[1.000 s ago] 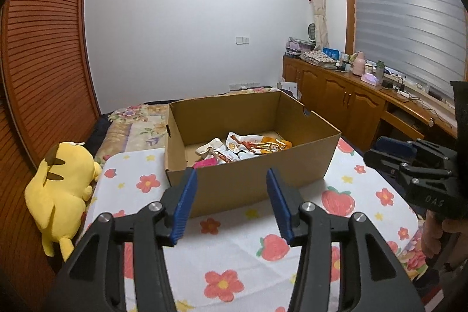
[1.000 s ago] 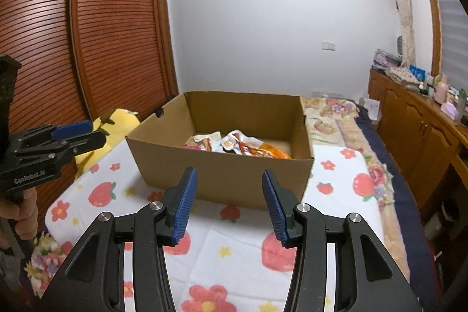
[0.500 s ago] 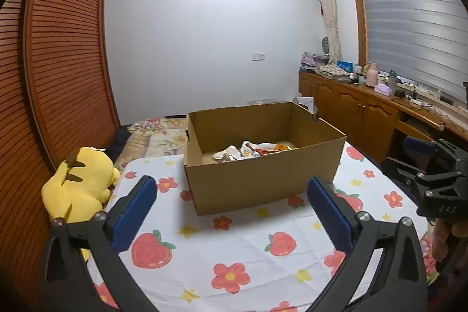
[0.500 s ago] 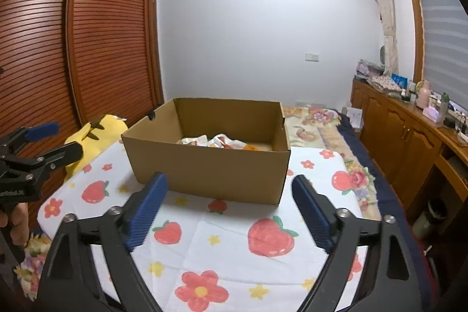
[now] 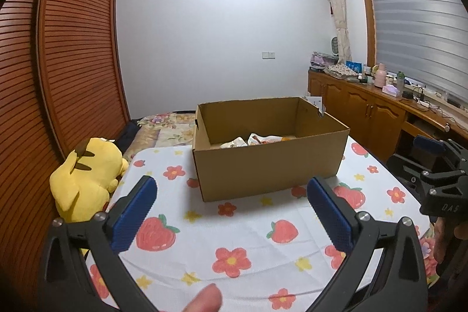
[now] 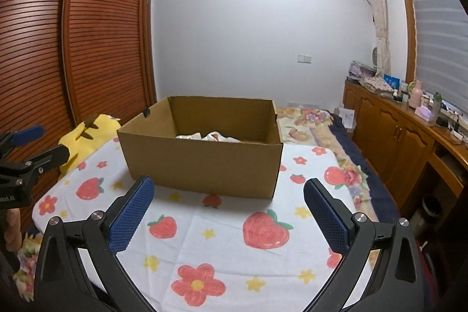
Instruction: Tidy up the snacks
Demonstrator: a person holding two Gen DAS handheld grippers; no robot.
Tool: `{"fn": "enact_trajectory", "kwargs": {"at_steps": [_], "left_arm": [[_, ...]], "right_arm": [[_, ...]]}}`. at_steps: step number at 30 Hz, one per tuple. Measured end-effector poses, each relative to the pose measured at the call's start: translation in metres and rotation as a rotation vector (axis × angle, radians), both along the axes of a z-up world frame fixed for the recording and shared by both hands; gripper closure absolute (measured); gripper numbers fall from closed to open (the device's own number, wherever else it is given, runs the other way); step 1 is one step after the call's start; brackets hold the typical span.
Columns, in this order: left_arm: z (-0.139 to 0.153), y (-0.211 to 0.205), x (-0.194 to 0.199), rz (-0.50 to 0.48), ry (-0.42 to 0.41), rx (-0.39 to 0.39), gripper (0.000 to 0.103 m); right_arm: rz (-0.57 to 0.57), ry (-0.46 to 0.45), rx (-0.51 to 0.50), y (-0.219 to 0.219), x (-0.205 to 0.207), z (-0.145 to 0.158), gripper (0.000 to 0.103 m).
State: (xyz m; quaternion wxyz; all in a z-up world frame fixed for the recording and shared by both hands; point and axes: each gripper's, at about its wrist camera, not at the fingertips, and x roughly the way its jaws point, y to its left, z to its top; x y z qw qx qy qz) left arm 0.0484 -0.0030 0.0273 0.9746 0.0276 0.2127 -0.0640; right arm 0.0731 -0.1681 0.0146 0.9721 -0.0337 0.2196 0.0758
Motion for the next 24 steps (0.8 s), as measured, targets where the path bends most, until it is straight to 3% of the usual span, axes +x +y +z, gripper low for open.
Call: {"fn": "enact_trajectory", "kwargs": {"at_steps": [11, 24], "left_arm": [[-0.016, 0.000, -0.009, 0.008, 0.036, 0.013, 0.000], [-0.030, 0.005, -0.013, 0.034, 0.039, 0.010, 0.000]], "right_arm": [[-0.026, -0.036, 0.011, -0.006, -0.019, 0.005, 0.000], [-0.058, -0.021, 0.010, -0.015, -0.029, -0.011, 0.000]]}}
